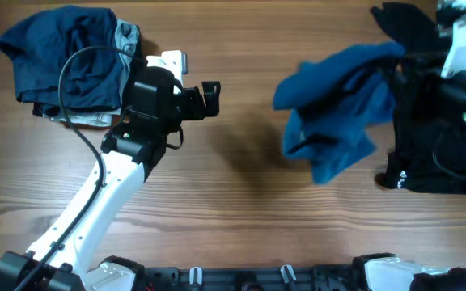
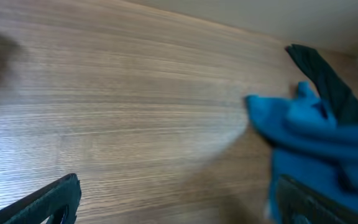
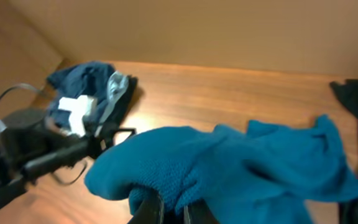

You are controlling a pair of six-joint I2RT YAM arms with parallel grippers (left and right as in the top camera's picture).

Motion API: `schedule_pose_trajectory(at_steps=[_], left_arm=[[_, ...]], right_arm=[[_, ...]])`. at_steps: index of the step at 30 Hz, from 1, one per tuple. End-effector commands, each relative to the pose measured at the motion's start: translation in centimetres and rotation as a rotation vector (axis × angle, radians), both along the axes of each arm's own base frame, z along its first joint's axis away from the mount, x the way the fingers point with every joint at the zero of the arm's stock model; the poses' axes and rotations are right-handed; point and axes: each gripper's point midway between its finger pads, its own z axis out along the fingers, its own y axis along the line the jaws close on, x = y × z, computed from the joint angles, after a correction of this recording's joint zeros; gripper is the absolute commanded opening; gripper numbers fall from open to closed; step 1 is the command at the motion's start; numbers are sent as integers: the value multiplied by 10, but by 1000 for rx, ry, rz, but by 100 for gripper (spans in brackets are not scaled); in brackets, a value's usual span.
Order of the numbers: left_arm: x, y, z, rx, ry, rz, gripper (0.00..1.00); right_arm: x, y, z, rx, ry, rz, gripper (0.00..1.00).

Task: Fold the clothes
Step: 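Lift the teal shirt with the right gripper and drag it leftward, then grasp the shirt's left edge with the left gripper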

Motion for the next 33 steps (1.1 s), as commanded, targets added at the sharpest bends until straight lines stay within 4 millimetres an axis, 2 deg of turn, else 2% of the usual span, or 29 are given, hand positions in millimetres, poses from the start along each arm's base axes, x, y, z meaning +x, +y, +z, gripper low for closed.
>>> schedule_pose_trajectory(at_steps=[1, 2, 5, 7, 9, 11, 13, 15, 17, 19, 20, 22, 27, 33], left_arm=[[1, -13, 10, -50, -17, -60, 100], [3, -18, 12, -66, -32, -79, 100], [14, -39, 0, -71, -56, -153, 100], [25, -68, -30, -157, -15, -216, 100], [35, -80, -61, -280, 86, -157, 100], [31, -87, -82, -352, 186, -144, 100], [14, -98, -96, -373, 277, -211, 100], [-14, -120, -95, -292, 218, -475, 99], [-27, -134, -99, -162, 115, -612, 99], [-30, -140, -120, 104, 25, -620, 100], [-33, -145, -124, 194, -18, -650, 100], [-37, -152, -128, 284, -46, -626, 100], [-36, -152, -134, 183, 51, -515, 99], [-29, -156, -136, 172, 24, -495, 93]], right_arm=[[-36, -6, 19, -12, -79, -4, 4], [-42, -16, 21, -38, -98, -48, 4], [-52, -33, 27, -72, -140, -136, 4], [-52, -34, 27, -61, -133, -149, 4], [-43, -42, 23, -51, -105, -221, 4], [-34, -56, 19, -67, -83, -314, 4], [-22, -60, 12, -77, -53, -350, 4], [-4, -57, 1, -92, -8, -348, 4], [8, -56, -7, -104, 26, -345, 4], [18, -54, -15, -113, 53, -344, 4], [20, -54, -17, -115, 59, -343, 4], [21, -54, -17, -116, 60, -343, 4], [21, -54, -17, -115, 61, -343, 4], [21, -53, -17, -111, 62, -341, 4]])
